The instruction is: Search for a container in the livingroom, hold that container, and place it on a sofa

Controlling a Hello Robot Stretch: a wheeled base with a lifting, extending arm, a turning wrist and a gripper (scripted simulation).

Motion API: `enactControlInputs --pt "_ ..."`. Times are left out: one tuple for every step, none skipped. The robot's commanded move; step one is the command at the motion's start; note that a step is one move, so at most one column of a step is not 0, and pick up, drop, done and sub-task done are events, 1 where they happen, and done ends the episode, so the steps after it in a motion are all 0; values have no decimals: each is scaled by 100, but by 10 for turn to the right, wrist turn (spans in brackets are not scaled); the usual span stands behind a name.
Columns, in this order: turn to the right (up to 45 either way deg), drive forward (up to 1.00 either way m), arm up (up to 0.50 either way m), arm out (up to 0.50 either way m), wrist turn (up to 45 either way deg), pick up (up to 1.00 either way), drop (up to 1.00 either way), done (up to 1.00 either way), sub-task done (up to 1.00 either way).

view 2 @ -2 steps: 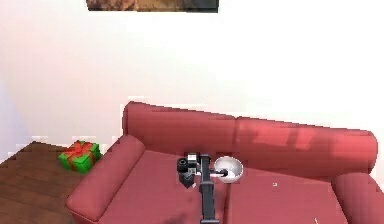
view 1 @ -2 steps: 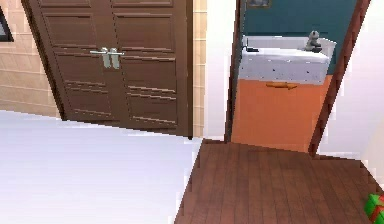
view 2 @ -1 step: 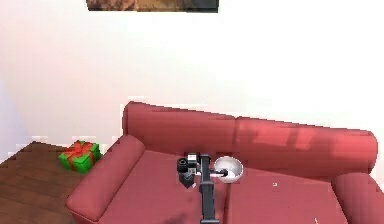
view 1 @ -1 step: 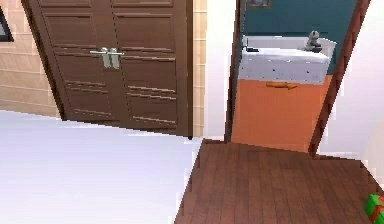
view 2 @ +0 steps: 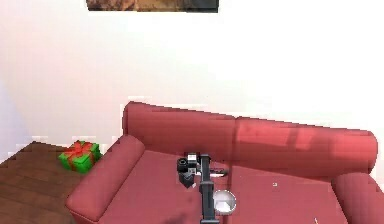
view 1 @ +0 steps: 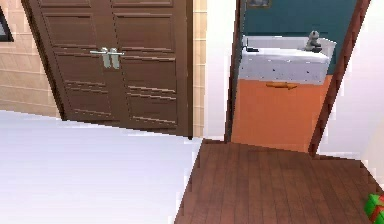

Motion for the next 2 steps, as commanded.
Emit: enactControlInputs --pt "0 0 10 0 0 0 0 0 0" --pt "0 0 0 -8 0 0 0 0 0"
